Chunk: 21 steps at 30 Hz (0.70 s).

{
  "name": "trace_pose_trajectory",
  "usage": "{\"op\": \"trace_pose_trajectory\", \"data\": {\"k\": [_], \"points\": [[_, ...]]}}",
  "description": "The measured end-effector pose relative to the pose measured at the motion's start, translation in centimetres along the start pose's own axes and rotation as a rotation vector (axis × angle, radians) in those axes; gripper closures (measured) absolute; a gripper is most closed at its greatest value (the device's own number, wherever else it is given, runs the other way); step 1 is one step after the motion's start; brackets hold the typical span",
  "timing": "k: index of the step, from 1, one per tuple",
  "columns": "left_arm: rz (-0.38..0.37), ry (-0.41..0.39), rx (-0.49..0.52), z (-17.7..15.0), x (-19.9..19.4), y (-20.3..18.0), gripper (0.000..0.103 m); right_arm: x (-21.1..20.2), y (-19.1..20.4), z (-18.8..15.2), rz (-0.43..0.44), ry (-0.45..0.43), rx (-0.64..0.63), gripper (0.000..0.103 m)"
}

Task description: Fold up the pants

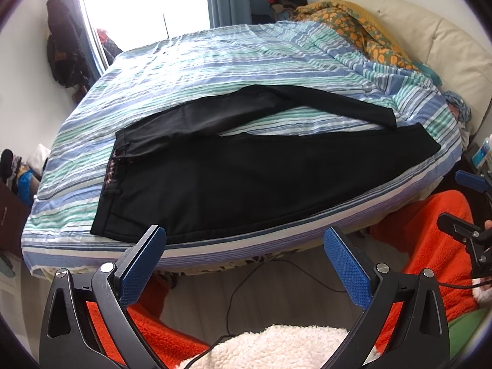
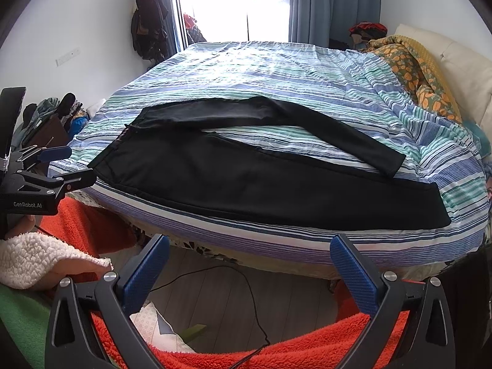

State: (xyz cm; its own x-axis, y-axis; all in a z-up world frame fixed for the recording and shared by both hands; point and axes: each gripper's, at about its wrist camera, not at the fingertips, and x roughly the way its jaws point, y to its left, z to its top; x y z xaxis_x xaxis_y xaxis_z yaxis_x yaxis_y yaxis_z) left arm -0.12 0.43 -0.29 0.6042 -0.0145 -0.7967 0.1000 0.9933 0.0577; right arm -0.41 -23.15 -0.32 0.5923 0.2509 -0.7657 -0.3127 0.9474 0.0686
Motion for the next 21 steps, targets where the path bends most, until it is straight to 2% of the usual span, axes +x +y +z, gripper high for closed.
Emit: {"op": "trace_pose_trajectory", "data": {"k": [15, 21], "points": [[0.003, -0.01, 0.004, 0.2, -0.4, 0.0, 0.001, 0.0, 0.1, -0.3, 0.002, -0.011, -0.002, 0.0], [0.01, -0.025, 0.009, -0.1, -1.1, -0.2, 0.001, -1.2, -0.2, -0.6, -0.003, -0.053, 0.01, 0.0]]}}
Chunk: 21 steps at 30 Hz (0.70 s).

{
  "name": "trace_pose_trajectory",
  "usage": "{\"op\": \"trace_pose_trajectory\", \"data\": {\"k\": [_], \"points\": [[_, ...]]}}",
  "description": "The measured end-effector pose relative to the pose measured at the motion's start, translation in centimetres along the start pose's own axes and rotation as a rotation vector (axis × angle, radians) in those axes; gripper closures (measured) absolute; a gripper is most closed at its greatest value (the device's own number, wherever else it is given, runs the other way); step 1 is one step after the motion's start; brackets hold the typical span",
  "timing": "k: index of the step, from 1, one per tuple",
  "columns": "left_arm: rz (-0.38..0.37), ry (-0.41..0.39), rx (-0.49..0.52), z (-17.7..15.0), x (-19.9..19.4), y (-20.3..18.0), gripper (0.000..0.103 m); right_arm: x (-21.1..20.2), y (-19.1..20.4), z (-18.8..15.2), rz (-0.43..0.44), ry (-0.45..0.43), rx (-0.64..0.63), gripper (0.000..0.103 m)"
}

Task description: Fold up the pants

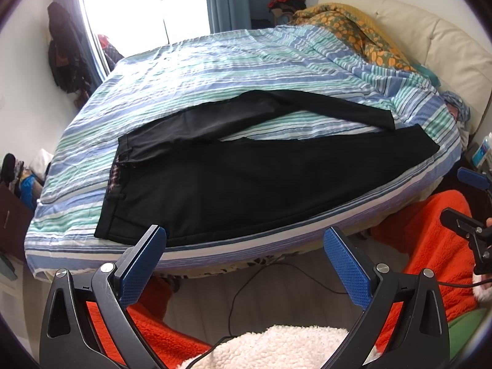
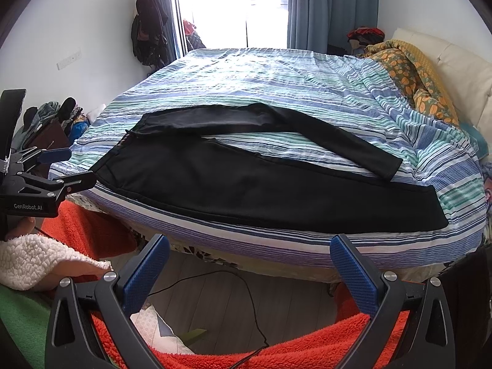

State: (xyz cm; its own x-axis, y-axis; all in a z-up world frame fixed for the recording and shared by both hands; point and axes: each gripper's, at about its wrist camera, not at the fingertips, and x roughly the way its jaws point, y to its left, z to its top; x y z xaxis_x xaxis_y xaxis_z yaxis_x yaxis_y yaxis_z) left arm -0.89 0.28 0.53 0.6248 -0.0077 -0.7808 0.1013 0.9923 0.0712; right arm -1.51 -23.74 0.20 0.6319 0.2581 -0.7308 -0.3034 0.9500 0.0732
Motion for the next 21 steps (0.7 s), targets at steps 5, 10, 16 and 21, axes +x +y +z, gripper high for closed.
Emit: {"op": "trace_pose_trajectory", "data": {"k": [5, 10, 16, 21], "points": [[0.003, 0.004, -0.006, 0.0, 0.0, -0.1, 0.001, -0.8, -0.4, -0.3, -0.003, -0.019, 0.023, 0.0], [0.01, 0.021, -0.016, 0.1, 0.5, 0.1, 0.001, -0.7, -0.8, -0.2, 0.005, -0.012, 0.034, 0.0], [0.011, 0.024, -0.005, 0.2, 0.8, -0.1, 0.001, -0.3, -0.7, 0.2, 0.019, -0.012, 0.024, 0.0], [0.063, -0.009, 0.006, 1.5, 1.7, 0.6, 0.001, 0.8, -0.1, 1.3, 0.044, -0.04, -0.013, 0.0]]}}
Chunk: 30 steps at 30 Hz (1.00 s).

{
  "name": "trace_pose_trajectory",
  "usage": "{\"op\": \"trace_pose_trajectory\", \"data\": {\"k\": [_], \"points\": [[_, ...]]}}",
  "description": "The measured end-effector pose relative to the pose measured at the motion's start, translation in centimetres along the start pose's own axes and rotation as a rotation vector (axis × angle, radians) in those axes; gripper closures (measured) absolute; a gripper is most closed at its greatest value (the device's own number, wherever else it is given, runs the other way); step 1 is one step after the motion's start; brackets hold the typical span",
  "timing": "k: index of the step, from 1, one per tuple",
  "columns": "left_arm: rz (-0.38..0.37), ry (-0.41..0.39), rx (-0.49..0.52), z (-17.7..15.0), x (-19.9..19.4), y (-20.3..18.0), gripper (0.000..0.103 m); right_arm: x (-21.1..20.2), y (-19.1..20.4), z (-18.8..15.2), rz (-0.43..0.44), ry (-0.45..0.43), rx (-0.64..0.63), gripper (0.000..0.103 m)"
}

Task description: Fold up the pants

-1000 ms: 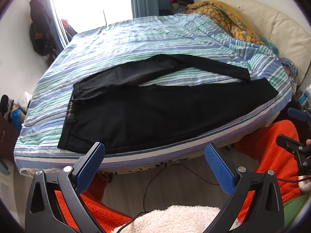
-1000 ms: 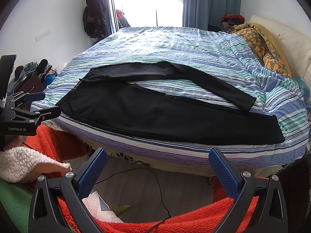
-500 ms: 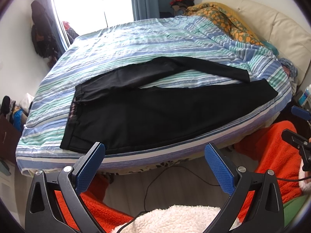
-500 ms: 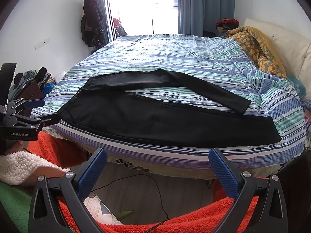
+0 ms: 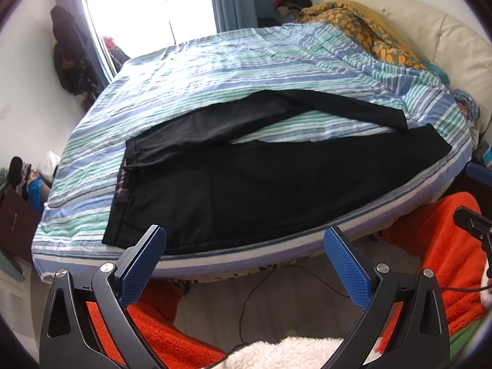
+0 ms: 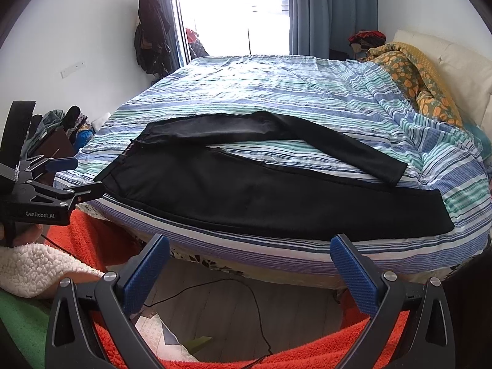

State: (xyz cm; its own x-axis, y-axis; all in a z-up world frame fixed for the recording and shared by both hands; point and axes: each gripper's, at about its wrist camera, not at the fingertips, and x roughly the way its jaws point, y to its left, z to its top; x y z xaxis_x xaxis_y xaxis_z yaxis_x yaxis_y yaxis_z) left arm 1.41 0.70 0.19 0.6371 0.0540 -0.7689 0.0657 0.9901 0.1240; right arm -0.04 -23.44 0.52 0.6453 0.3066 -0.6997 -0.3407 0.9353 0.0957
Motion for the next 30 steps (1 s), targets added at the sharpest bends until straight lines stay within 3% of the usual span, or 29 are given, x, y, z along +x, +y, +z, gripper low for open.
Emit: {"op": "trace_pose_trajectory", "data": {"k": [3, 6, 9, 11, 12, 13, 18, 20, 21, 23, 27, 29, 30], "points": [[0.017, -0.037, -0.033, 2.4, 1.1, 1.1, 0.001, 0.6, -1.2, 2.0, -0.034, -0.119, -0.037, 0.0], [-0.001, -0.058, -0.089, 4.6, 2.1, 1.8, 0.001, 2.9, -6.0, 5.1, -0.101, -0.21, -0.026, 0.0], [-0.039, -0.036, -0.125, 5.0, 3.3, 1.9, 0.001, 9.4, -13.6, 7.1, -0.194, -0.095, -0.081, 0.001], [-0.048, 0.008, -0.122, 4.3, 4.6, 1.4, 0.001, 14.5, -18.5, 7.0, -0.319, 0.035, -0.159, 0.007], [-0.04, 0.037, -0.115, 3.7, 5.4, 1.1, 0.001, 16.7, -20.5, 6.6, -0.348, 0.099, -0.206, 0.016], [-0.027, 0.07, -0.111, 3.1, 6.3, 0.9, 0.001, 18.7, -22.1, 6.2, -0.356, 0.155, -0.253, 0.024], [-0.018, 0.237, -0.138, 1.0, 10.3, -0.3, 0.001, 26.2, -25.9, 3.8, -0.351, 0.335, -0.469, 0.028], [-0.011, 0.284, -0.137, 1.0, 11.7, -0.7, 0.001, 27.0, -27.2, 4.9, -0.323, 0.355, -0.459, 0.068], [-0.006, 0.3, -0.134, 1.2, 12.2, -0.8, 0.001, 26.8, -27.6, 5.9, -0.301, 0.373, -0.455, 0.099], [0.0, 0.309, -0.134, 1.8, 12.9, -1.1, 0.001, 25.1, -28.8, 9.9, -0.248, 0.346, -0.405, 0.099], [-0.008, 0.28, -0.161, 3.2, 13.7, -1.2, 0.001, 22.8, -35.5, 23.1, -0.247, 0.238, -0.174, 0.098], [-0.027, 0.29, -0.167, 4.0, 14.4, -1.4, 0.001, 24.4, -40.2, 28.1, -0.273, 0.248, -0.01, 0.073], [-0.031, 0.297, -0.166, 4.3, 14.5, -1.6, 0.001, 25.1, -42.3, 29.6, -0.319, 0.241, 0.058, 0.038]]}}
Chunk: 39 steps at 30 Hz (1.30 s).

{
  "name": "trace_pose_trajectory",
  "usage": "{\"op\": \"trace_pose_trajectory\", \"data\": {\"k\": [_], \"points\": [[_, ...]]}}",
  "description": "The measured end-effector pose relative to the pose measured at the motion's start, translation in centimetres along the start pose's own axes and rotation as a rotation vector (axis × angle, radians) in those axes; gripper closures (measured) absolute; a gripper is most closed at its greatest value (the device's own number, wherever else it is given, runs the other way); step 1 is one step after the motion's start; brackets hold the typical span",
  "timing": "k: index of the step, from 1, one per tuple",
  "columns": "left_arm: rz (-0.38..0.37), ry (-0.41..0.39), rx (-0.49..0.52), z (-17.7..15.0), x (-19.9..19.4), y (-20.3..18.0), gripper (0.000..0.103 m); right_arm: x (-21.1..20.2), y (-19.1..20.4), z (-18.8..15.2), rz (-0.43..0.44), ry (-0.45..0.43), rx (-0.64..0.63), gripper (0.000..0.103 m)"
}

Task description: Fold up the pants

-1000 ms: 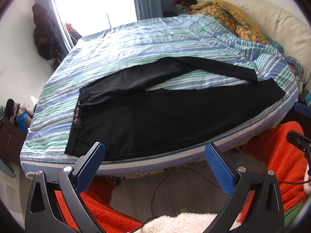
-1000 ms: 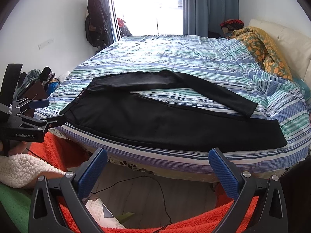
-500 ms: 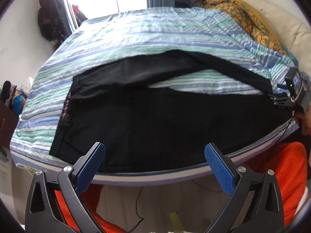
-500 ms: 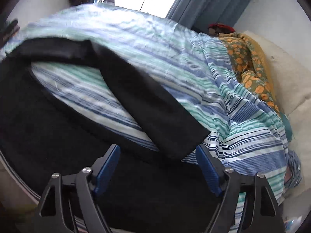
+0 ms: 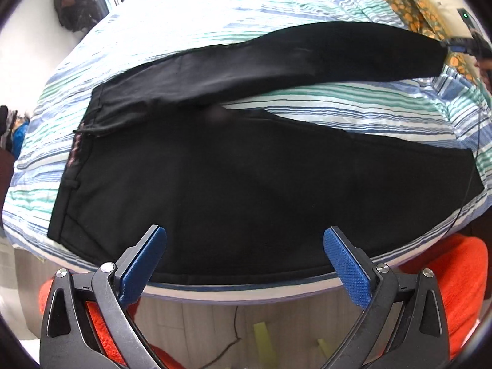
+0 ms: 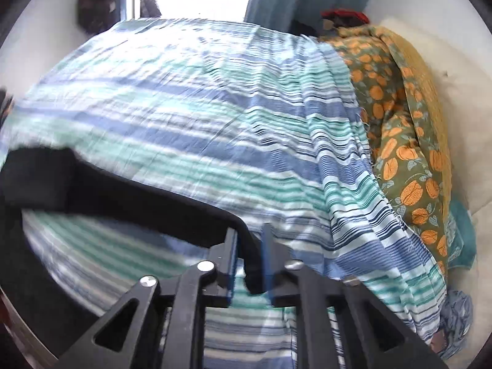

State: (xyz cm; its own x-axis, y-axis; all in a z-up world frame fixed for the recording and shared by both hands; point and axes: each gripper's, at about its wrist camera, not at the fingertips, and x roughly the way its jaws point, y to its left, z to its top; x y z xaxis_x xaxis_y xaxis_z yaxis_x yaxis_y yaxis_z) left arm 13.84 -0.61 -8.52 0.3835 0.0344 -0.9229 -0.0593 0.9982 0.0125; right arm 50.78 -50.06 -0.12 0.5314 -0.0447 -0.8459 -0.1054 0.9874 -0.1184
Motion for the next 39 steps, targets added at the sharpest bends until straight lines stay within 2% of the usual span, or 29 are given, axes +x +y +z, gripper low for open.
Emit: {"op": "trace_pose_trajectory", "data": {"k": [1, 3, 5, 7, 9, 13, 16, 17, 18, 19, 21, 23, 24, 25, 27, 28, 29, 31, 32, 34, 35, 37, 39], "points": [[-0.002, 0.0, 0.002, 0.2, 0.0, -0.1, 0.001, 0.7, -1.2, 0.6, -0.023, -0.023, 0.041, 0.029], [0.009, -0.013, 0.011, -0.2, 0.0, -0.1, 0.001, 2.3, -2.7, 0.0, -0.024, -0.032, 0.114, 0.03], [0.027, -0.001, 0.008, -0.8, 0.6, 0.0, 0.001, 4.9, -3.7, -2.4, 0.079, -0.009, 0.249, 0.036], [0.016, 0.04, -0.006, -1.0, 1.6, 0.1, 0.001, 8.5, -3.6, -5.0, 0.218, 0.04, 0.399, 0.05], [0.003, 0.078, -0.016, -1.1, 2.3, 0.2, 0.001, 11.9, -3.4, -7.6, 0.333, 0.062, 0.562, 0.052], [0.028, 0.077, -0.02, -1.2, 2.4, 0.5, 0.001, 16.8, -3.9, -10.0, 0.444, 0.004, 0.836, 0.052], [0.036, 0.101, -0.031, -1.8, 2.9, 1.0, 0.001, 19.1, -4.6, -9.7, 0.447, -0.045, 0.94, 0.054], [0.035, 0.111, -0.033, -1.5, 3.8, 1.0, 0.001, 19.4, -4.6, -8.9, 0.437, -0.033, 0.927, 0.063], [0.035, 0.117, -0.029, -1.5, 4.1, 1.2, 0.001, 18.8, -4.3, -7.6, 0.378, -0.036, 0.864, 0.094], [0.038, 0.119, -0.025, -1.4, 4.4, 1.2, 0.001, 17.6, -4.0, -6.0, 0.355, -0.078, 0.768, 0.094], [0.045, 0.106, -0.008, -0.8, 4.7, 1.2, 0.001, 15.4, -2.4, -2.8, 0.23, -0.134, 0.514, 0.094], [0.047, 0.073, 0.004, 0.9, 5.0, 1.6, 0.001, 15.3, -1.1, -1.3, 0.103, -0.096, 0.368, 0.076], [0.049, 0.043, 0.001, 2.0, 4.9, 2.0, 0.001, 15.6, -1.0, -1.1, 0.031, -0.059, 0.345, 0.046], [0.053, -0.003, -0.008, 3.5, 4.7, 2.6, 0.001, 15.6, -1.2, -1.3, -0.03, -0.036, 0.347, 0.032], [0.088, -0.102, -0.054, 7.1, 4.5, 4.6, 0.001, 14.2, -2.0, -2.5, -0.107, -0.075, 0.36, 0.032], [0.099, -0.139, -0.088, 9.0, 4.9, 5.7, 0.001, 13.1, -1.7, -3.1, -0.115, -0.109, 0.365, 0.032], [0.104, -0.166, -0.127, 11.0, 5.8, 7.0, 0.001, 12.3, -1.0, -3.4, -0.098, -0.133, 0.367, 0.032], [0.137, -0.185, -0.181, 13.6, 8.7, 9.0, 0.001, 11.0, 1.0, -3.6, 0.004, -0.151, 0.364, 0.032], [0.169, -0.17, -0.187, 14.6, 10.9, 9.6, 0.001, 10.4, 2.7, -3.6, 0.068, -0.152, 0.351, 0.032], [0.199, -0.068, -0.151, 15.0, 16.0, 10.3, 0.0, 9.6, 7.4, -3.3, 0.217, -0.154, 0.298, 0.032], [0.179, -0.051, -0.135, 14.7, 18.0, 10.5, 0.0, 9.8, 10.1, -2.9, 0.29, -0.147, 0.266, 0.031], [0.156, -0.136, -0.137, 13.9, 18.7, 10.9, 0.0, 9.8, 16.2, -3.0, 0.442, -0.112, 0.186, 0.022], [0.164, -0.141, -0.138, 13.9, 18.4, 10.7, 0.0, 10.5, 22.6, -3.5, 0.568, -0.047, 0.09, 0.018]]}}
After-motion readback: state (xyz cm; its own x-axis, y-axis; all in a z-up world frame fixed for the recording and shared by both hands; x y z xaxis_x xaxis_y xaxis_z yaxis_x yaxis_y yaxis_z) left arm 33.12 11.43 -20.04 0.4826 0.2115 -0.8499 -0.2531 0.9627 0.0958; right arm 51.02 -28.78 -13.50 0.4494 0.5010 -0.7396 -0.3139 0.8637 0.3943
